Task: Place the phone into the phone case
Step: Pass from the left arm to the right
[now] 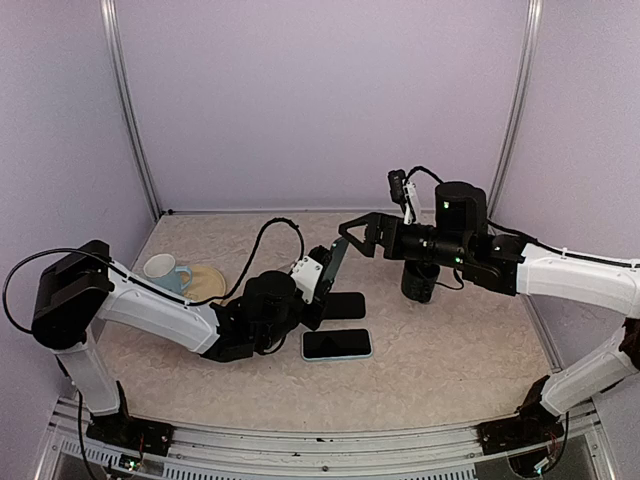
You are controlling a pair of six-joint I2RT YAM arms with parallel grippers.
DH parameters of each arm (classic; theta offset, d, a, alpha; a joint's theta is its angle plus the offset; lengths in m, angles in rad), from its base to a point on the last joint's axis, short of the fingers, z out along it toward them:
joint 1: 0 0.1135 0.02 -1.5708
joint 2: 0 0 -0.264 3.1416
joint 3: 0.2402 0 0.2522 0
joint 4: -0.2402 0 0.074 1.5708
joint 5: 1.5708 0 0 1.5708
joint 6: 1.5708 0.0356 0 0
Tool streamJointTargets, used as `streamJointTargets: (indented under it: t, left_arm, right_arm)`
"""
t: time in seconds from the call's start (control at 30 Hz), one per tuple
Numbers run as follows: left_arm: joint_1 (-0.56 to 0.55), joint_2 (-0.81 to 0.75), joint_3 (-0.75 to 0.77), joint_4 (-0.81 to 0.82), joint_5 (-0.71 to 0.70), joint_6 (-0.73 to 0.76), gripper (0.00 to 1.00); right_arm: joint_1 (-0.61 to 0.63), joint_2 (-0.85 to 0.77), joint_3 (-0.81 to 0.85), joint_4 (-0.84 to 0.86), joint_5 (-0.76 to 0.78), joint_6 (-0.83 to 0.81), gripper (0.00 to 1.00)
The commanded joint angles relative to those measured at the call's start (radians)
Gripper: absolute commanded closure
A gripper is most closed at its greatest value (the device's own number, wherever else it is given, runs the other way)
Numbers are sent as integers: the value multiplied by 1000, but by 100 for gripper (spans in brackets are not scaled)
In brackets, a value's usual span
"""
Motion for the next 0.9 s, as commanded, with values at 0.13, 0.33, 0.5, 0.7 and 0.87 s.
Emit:
streamJointTargets:
  t: [0.13, 0.33, 0.5, 0.7, 0.87]
  left_arm:
    - [-71, 1, -66, 420, -268, 411, 100]
    - [-114, 70, -67, 588, -341, 619, 100]
    - [-140, 121, -71, 700, -371, 795, 100]
    - [-164, 204, -92, 908, -416, 1037, 100]
    - [-181, 270, -73, 1043, -441, 1187, 100]
  right_arm:
    - [-9, 55, 45, -63, -102, 118, 0]
    - [-13, 129, 56, -38, -260, 207, 0]
    - [-13, 151, 32, 14, -328, 281, 2]
    - [-19, 133, 4, 54, -348, 349, 7]
    - [-18, 147, -21, 74, -367, 386, 17]
